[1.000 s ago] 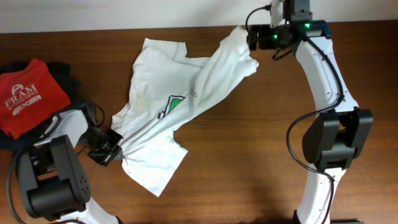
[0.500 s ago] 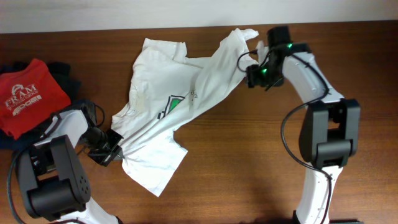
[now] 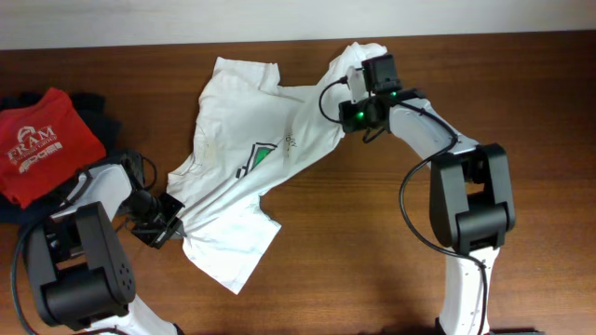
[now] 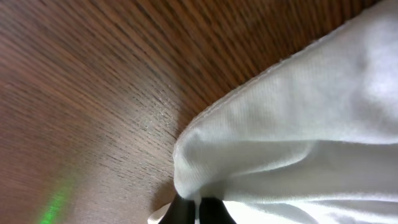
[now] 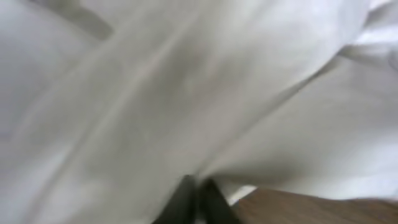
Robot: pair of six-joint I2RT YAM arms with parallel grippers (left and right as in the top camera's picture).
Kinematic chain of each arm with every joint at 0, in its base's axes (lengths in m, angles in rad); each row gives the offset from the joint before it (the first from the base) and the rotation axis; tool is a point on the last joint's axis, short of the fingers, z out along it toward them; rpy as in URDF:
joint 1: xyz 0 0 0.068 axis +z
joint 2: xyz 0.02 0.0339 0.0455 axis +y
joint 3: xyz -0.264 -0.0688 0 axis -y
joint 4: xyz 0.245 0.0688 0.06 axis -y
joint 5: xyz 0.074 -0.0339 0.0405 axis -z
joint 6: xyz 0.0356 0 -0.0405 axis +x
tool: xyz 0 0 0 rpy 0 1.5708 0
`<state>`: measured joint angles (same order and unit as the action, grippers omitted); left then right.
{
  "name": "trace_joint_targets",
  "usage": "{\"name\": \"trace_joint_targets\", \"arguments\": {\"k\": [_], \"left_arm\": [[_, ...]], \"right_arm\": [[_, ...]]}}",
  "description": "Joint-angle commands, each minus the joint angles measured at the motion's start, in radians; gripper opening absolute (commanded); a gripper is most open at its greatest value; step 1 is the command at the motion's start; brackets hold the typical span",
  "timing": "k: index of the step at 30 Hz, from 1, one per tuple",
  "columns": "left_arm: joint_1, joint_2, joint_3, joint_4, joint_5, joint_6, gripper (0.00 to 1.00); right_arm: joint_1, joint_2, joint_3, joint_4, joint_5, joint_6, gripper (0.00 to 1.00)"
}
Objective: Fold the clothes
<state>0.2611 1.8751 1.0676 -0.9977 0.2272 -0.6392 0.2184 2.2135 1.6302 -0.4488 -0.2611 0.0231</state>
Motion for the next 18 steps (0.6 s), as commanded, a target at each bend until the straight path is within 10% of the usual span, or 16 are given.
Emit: {"name": "trace_joint_targets", "arguments": {"k": [1, 6, 18], "left_arm": [[0.007, 0.008, -0.012, 0.02, -0.048, 0.012, 0.0], [0.007, 0.008, -0.012, 0.02, -0.047, 0.012, 0.0], [0.007, 0.008, -0.012, 0.021, -0.048, 0.012, 0.0]], "right_arm": [[0.009, 0.015, -0.003, 0.011, -0.016, -0.003, 0.04], [-0.013, -0.008, 0.065, -0.072, -0.008, -0.004, 0.04], [-0.031, -0.058, 0.686, -0.881, 0.037, -0.05, 0.04]]}}
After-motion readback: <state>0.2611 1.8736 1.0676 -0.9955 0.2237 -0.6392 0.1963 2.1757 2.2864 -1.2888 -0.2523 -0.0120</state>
